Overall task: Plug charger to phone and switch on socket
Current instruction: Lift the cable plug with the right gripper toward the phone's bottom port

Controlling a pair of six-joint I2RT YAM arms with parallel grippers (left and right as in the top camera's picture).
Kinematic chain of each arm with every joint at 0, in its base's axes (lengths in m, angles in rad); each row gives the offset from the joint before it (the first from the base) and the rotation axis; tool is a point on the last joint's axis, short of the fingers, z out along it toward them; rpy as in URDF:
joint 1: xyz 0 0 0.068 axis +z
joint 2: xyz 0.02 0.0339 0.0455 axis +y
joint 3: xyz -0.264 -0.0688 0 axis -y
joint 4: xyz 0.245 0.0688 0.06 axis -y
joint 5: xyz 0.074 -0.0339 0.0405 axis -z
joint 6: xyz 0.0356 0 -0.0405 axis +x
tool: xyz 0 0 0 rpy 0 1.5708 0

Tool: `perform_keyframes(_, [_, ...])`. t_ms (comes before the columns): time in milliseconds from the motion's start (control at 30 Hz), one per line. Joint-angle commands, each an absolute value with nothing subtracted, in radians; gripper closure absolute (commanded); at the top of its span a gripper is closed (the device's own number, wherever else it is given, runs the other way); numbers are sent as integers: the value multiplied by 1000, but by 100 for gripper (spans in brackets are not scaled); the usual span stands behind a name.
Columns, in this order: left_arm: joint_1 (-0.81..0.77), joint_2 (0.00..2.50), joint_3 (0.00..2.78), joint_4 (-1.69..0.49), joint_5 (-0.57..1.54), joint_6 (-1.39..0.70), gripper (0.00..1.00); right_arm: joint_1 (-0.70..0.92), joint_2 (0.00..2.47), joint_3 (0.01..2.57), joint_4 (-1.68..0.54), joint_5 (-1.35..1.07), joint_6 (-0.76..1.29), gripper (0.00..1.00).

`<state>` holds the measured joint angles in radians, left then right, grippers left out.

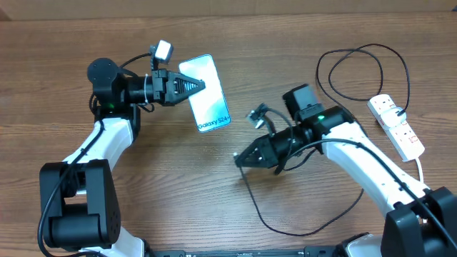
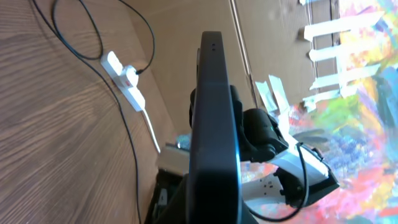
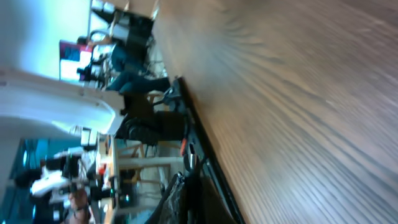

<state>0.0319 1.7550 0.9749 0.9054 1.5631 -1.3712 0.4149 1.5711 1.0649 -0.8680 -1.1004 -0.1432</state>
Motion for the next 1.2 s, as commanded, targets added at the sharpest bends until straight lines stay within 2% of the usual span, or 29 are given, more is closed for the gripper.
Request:
perform_keyframes(0, [29,1750,986,910,1582,-1338,96,432,1569,1080,-838,-1146,-141,96])
perform_keyframes(567, [23,1750,986,898,1582,-1301,96,433,1569,1084,-620,-1146,51,96])
perform_keyframes(1167, [10,1750,986,891,1582,-1301,96,433,1569,1146,-606,-1147,61,96])
